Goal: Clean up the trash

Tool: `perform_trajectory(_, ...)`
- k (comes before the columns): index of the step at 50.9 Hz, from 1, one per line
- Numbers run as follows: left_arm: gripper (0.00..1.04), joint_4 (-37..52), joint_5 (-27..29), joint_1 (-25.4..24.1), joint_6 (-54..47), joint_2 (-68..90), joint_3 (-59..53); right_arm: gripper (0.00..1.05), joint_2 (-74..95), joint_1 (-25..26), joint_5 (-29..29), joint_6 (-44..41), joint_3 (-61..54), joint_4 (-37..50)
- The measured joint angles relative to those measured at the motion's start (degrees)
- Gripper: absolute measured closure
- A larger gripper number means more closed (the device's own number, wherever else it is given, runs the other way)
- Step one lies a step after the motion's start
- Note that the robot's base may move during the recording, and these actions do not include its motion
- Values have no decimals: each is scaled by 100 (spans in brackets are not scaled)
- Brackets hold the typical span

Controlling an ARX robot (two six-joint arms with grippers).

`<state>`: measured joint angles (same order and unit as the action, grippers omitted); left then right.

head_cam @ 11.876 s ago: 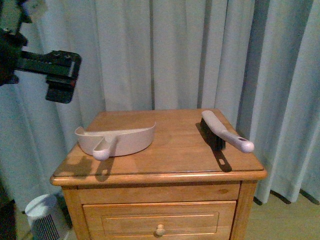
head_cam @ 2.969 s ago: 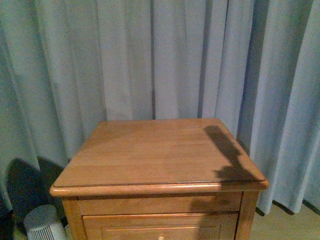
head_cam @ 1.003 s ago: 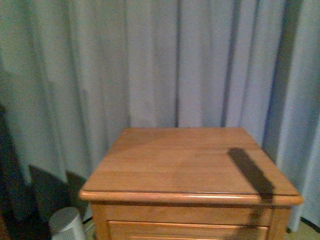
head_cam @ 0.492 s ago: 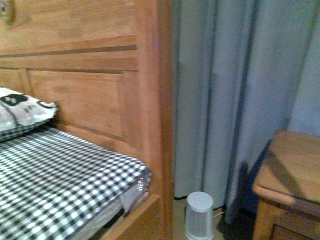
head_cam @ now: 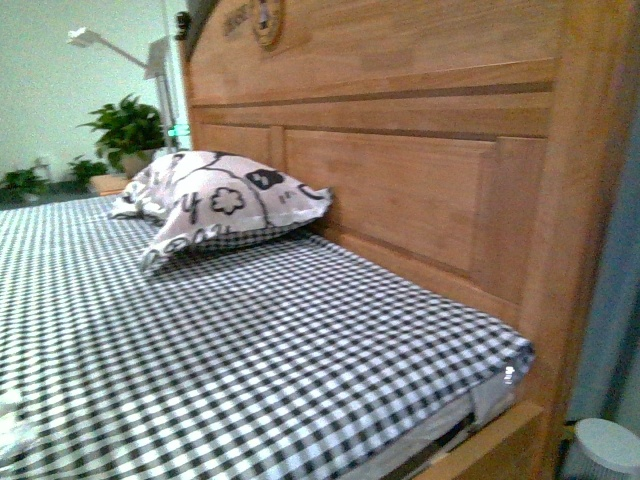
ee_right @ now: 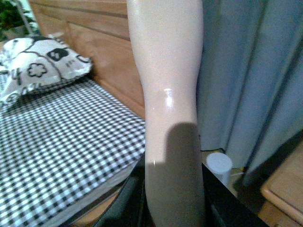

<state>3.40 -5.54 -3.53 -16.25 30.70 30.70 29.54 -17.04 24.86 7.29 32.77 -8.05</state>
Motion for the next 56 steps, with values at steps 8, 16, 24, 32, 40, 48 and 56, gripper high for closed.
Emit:
perform_trajectory(8,79,-4,4,0,0,9,-2,85,0,0,2,0,0,0)
perform_trajectory(16,79,-13,-13,7,-2,44,-13,85,0,7,42,9,-11,0)
perform_trajectory(24,79,-11,4,7,0,13,-17,85,0,-4,4,13,-17,0)
perform_trajectory(32,79,-11,46,4,0,2,-20,85,0,-13,-28,15,-17,0)
perform_trajectory(40,79,-11,70,-2,7,-31,-20,85,46,-22,-20,17,-33,-2)
perform_trajectory(48,79,-11,-20,9,2,-11,-20,85,-9,-9,11,20,-31,0)
perform_trajectory(56,79,-1314,-387,-79,363,262,490,85,-9,-9,0,20,-28,0)
